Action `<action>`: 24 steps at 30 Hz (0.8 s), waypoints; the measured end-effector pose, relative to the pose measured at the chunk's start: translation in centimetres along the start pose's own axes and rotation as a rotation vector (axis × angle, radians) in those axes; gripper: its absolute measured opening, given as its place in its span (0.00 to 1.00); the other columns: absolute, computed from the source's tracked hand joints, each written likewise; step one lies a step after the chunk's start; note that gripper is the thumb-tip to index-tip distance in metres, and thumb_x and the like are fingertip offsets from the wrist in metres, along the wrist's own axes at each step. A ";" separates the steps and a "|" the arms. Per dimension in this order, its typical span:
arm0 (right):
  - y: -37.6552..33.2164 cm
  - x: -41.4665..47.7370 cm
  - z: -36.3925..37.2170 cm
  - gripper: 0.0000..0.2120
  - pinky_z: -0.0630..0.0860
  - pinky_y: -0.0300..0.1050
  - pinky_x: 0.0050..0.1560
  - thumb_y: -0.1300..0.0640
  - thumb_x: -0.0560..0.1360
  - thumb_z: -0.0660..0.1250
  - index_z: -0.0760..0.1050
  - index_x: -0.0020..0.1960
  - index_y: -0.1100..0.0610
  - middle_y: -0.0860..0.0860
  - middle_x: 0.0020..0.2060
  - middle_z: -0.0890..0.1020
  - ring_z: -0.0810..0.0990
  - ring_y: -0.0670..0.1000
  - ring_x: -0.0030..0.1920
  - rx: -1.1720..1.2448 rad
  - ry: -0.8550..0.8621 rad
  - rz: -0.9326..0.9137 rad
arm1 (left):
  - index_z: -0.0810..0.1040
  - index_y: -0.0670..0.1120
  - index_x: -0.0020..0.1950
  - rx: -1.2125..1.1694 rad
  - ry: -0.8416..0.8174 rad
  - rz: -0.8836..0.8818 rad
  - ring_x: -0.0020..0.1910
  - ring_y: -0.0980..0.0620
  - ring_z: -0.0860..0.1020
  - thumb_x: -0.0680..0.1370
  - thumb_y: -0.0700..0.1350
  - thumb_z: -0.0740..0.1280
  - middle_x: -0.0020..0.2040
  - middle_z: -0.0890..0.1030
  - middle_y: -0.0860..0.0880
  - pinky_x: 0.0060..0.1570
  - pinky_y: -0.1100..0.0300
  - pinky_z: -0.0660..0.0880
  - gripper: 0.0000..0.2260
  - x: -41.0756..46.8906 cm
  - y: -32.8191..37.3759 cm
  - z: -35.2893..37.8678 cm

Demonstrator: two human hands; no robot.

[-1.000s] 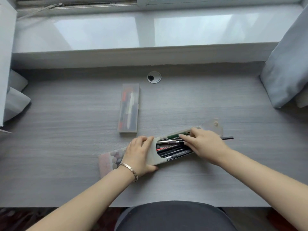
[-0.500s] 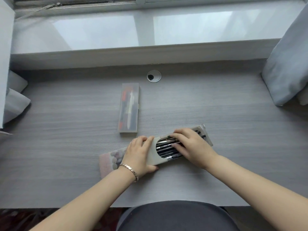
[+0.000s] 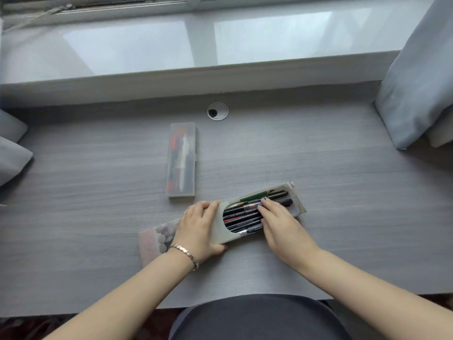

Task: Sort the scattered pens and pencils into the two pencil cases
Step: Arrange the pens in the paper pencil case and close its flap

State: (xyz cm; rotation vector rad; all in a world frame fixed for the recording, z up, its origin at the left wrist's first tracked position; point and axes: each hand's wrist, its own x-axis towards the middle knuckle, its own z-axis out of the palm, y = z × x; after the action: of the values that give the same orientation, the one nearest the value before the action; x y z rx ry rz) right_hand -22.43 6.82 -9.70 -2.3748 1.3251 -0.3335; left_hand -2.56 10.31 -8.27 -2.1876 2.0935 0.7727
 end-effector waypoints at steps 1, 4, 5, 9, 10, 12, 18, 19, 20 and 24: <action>0.4 0.3 -0.3 0.15 0.74 0.46 0.59 0.67 0.67 0.63 0.78 0.52 0.67 0.62 0.50 0.82 0.81 0.60 0.53 0.051 0.024 0.014 | 0.58 0.50 0.73 0.010 0.002 0.010 0.66 0.47 0.64 0.63 0.56 0.74 0.66 0.66 0.48 0.68 0.58 0.59 0.43 0.0 0.0 0.1; 2.5 1.3 -2.2 0.14 0.69 0.42 0.57 0.71 0.66 0.63 0.79 0.50 0.67 0.61 0.47 0.83 0.77 0.55 0.52 0.111 0.129 0.077 | 0.53 0.48 0.74 0.090 -0.056 0.025 0.68 0.47 0.61 0.65 0.58 0.71 0.68 0.62 0.47 0.70 0.58 0.56 0.43 0.2 0.3 -0.1; 3.4 1.5 -2.8 0.13 0.73 0.46 0.54 0.71 0.66 0.64 0.79 0.49 0.66 0.60 0.45 0.83 0.77 0.55 0.51 0.090 0.130 0.107 | 0.52 0.47 0.74 0.115 -0.064 0.024 0.68 0.47 0.61 0.66 0.59 0.70 0.69 0.62 0.47 0.71 0.57 0.55 0.44 0.1 0.5 -0.1; 5.2 2.1 -5.1 0.11 0.77 0.59 0.52 0.67 0.71 0.65 0.80 0.52 0.60 0.58 0.48 0.82 0.76 0.61 0.55 -0.012 -0.062 0.245 | 0.65 0.49 0.67 0.182 0.216 0.283 0.59 0.46 0.71 0.66 0.63 0.60 0.60 0.74 0.45 0.61 0.50 0.71 0.33 0.5 1.0 0.3; 5.3 2.2 -5.4 0.11 0.76 0.57 0.52 0.65 0.73 0.65 0.79 0.53 0.58 0.56 0.50 0.82 0.75 0.60 0.57 -0.046 -0.111 0.240 | 0.69 0.50 0.64 0.172 0.284 0.385 0.58 0.48 0.71 0.68 0.60 0.60 0.59 0.77 0.47 0.60 0.50 0.69 0.27 0.8 1.2 0.6; 5.2 2.6 -5.6 0.11 0.75 0.53 0.51 0.60 0.75 0.63 0.78 0.56 0.55 0.53 0.52 0.79 0.73 0.56 0.59 -0.107 -0.203 0.209 | 0.78 0.51 0.57 0.201 0.341 0.546 0.57 0.51 0.75 0.71 0.54 0.60 0.56 0.82 0.52 0.58 0.53 0.66 0.17 1.5 2.1 0.9; 5.5 3.5 -5.6 0.10 0.67 0.38 0.45 0.63 0.72 0.67 0.78 0.53 0.59 0.54 0.46 0.81 0.77 0.53 0.50 0.094 -0.160 0.326 | 0.82 0.49 0.55 0.418 0.309 0.615 0.52 0.53 0.82 0.73 0.52 0.56 0.54 0.83 0.54 0.60 0.47 0.68 0.19 2.7 2.4 1.4; 5.7 3.5 -5.8 0.08 0.68 0.38 0.45 0.64 0.71 0.67 0.78 0.51 0.60 0.54 0.42 0.80 0.76 0.53 0.45 0.125 -0.130 0.332 | 0.82 0.49 0.55 0.448 0.344 0.621 0.52 0.52 0.81 0.73 0.51 0.56 0.54 0.83 0.54 0.60 0.48 0.66 0.18 2.7 2.0 1.4; 6.0 3.4 -5.9 0.07 0.68 0.38 0.44 0.64 0.71 0.68 0.79 0.49 0.61 0.52 0.39 0.77 0.74 0.51 0.42 0.132 -0.114 0.328 | 0.82 0.48 0.54 0.479 0.385 0.628 0.53 0.51 0.80 0.73 0.50 0.57 0.53 0.83 0.53 0.61 0.48 0.64 0.18 2.6 1.6 1.5; 6.5 3.4 -5.9 0.05 0.60 0.32 0.39 0.62 0.71 0.68 0.81 0.45 0.61 0.49 0.39 0.71 0.70 0.48 0.40 0.111 -0.164 0.322 | 0.82 0.44 0.51 0.509 0.536 0.602 0.54 0.47 0.71 0.71 0.45 0.64 0.50 0.84 0.48 0.60 0.48 0.65 0.13 2.3 0.5 2.2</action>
State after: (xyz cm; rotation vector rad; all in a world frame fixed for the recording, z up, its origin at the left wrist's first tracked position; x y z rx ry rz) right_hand -27.90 -0.46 -7.29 -2.0094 1.5359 -0.1120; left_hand -3.78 8.87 -10.85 -1.6061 2.8227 -0.4020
